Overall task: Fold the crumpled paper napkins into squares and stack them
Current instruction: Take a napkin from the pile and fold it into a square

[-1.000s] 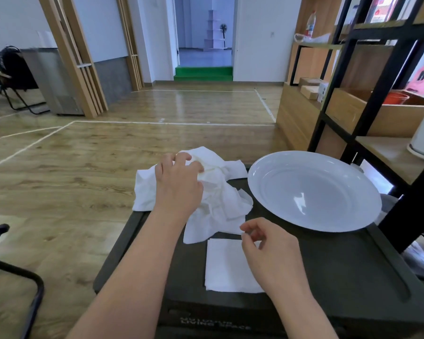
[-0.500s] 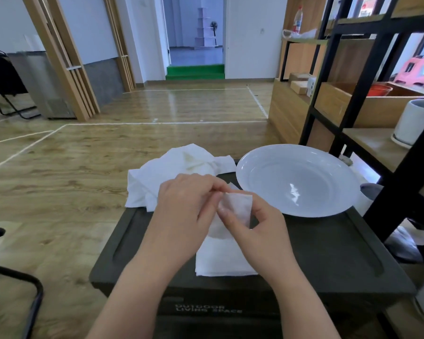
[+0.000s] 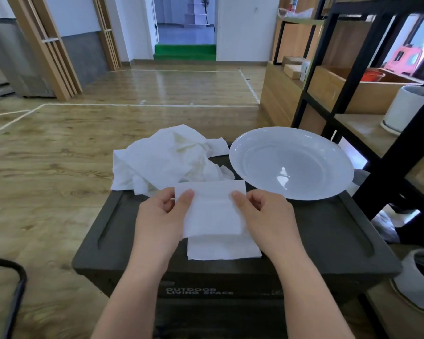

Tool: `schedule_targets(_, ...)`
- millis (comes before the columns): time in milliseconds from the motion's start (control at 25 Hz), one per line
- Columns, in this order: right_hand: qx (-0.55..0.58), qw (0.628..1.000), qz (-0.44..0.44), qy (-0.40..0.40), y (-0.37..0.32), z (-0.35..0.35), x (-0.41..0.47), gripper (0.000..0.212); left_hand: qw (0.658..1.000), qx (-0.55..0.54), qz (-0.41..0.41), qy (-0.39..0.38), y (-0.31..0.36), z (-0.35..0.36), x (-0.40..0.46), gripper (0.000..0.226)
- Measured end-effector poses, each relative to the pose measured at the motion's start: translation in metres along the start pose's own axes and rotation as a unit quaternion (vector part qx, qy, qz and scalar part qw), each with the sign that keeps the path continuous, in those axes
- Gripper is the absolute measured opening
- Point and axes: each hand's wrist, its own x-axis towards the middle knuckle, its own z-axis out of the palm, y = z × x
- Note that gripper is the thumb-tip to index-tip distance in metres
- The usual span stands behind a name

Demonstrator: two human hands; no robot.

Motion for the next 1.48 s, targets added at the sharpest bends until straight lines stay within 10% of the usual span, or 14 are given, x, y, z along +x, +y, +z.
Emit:
schedule_targets(440,-0.201,0.978,0.055,-0.013,0.014,-0.002,-0.006,0.039,0.935,0.350,0.034,0.047,-0.016,0.004,-0.001,0.021)
schedule_targets(1040,-0.190,0.981,0.028,0.027,0.007,0.000,-0.011,0.019,0.935,0.345,0.073,0.043,-0.009,0.002,-0.003,0.032)
schedule_targets(1240,-0.206,0.975,-0.028,-0.079,0.001,0.008,-0.016,0.023,0.904,0.381,0.060,-0.184,-0.009,0.000,-0.005,0.035)
schedule_targets(1480,-0.199,0.970,-0.005,-0.141,0.004,0.004,-0.012,0.025,0.881,0.407,0.064,-0.234,-0.001,-0.006,-0.007,0.050)
